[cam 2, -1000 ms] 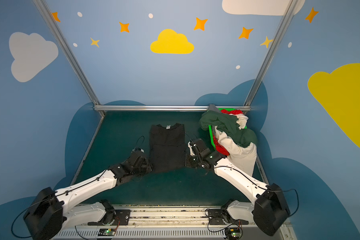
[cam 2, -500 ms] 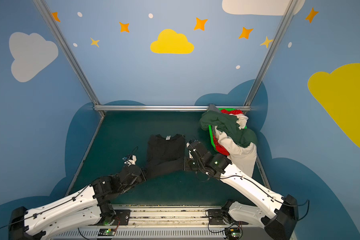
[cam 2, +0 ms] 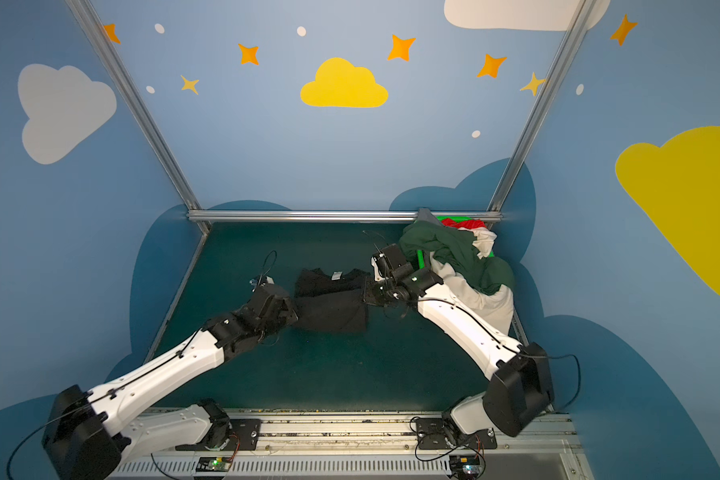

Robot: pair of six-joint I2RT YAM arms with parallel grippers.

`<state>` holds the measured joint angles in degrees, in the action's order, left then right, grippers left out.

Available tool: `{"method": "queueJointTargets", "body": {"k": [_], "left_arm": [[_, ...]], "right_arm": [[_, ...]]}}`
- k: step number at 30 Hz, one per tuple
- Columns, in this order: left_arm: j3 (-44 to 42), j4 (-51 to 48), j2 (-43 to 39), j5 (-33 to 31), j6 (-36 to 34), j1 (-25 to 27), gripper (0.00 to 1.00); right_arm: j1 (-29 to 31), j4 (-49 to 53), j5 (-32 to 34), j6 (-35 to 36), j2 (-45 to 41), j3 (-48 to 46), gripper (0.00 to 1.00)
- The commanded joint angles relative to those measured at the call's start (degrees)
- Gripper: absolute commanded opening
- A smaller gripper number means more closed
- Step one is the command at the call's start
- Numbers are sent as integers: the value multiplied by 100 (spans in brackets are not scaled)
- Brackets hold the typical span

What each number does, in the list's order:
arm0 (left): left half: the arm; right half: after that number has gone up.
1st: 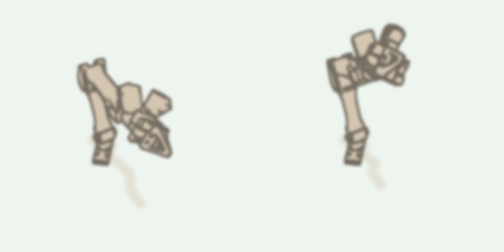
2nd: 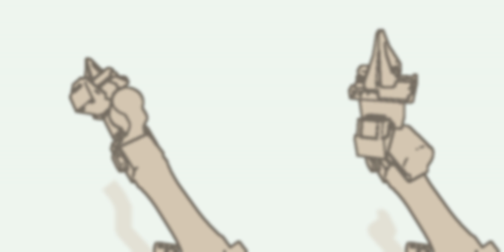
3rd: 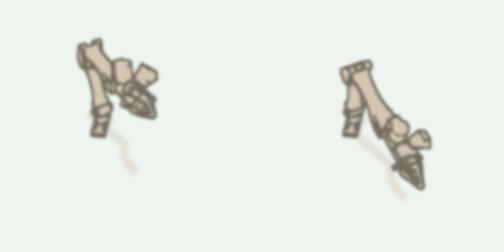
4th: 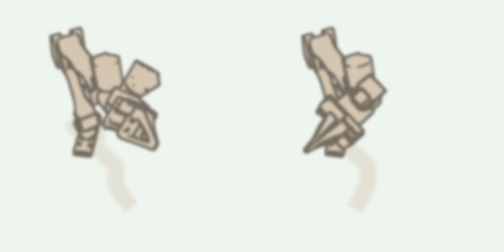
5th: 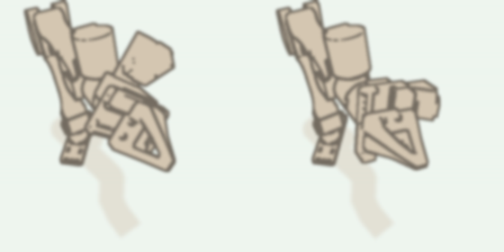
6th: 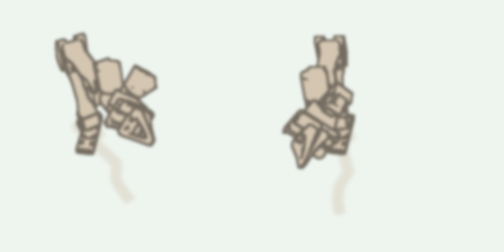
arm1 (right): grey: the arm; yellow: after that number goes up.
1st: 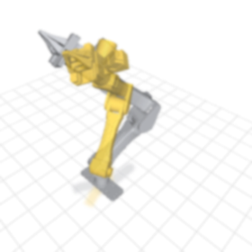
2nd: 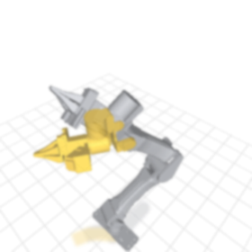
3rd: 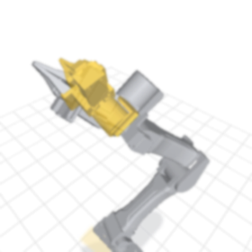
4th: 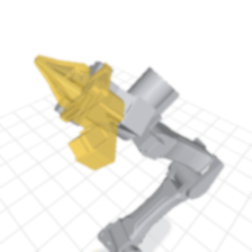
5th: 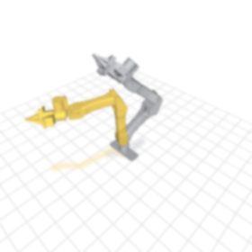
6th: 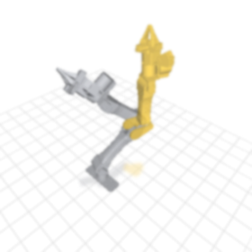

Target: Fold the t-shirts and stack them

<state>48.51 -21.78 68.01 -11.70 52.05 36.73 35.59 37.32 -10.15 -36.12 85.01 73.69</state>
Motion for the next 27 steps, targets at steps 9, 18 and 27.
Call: {"method": "queueJointTargets", "body": {"k": [9, 18, 27], "left_arm": [[1802, 84, 2277, 538, -666, -995, 4], [4098, -999, 4009, 598, -1694, -1666, 100], [1776, 485, 3177, 1507, -1435, -1666, 100]], "right_arm": [[-631, 489, -542, 694, 2375, 2097, 0], [-1075, 1313, 176, 992, 3561, 3562, 85], [-1342, 783, 370, 902, 2252, 1939, 89]]}}
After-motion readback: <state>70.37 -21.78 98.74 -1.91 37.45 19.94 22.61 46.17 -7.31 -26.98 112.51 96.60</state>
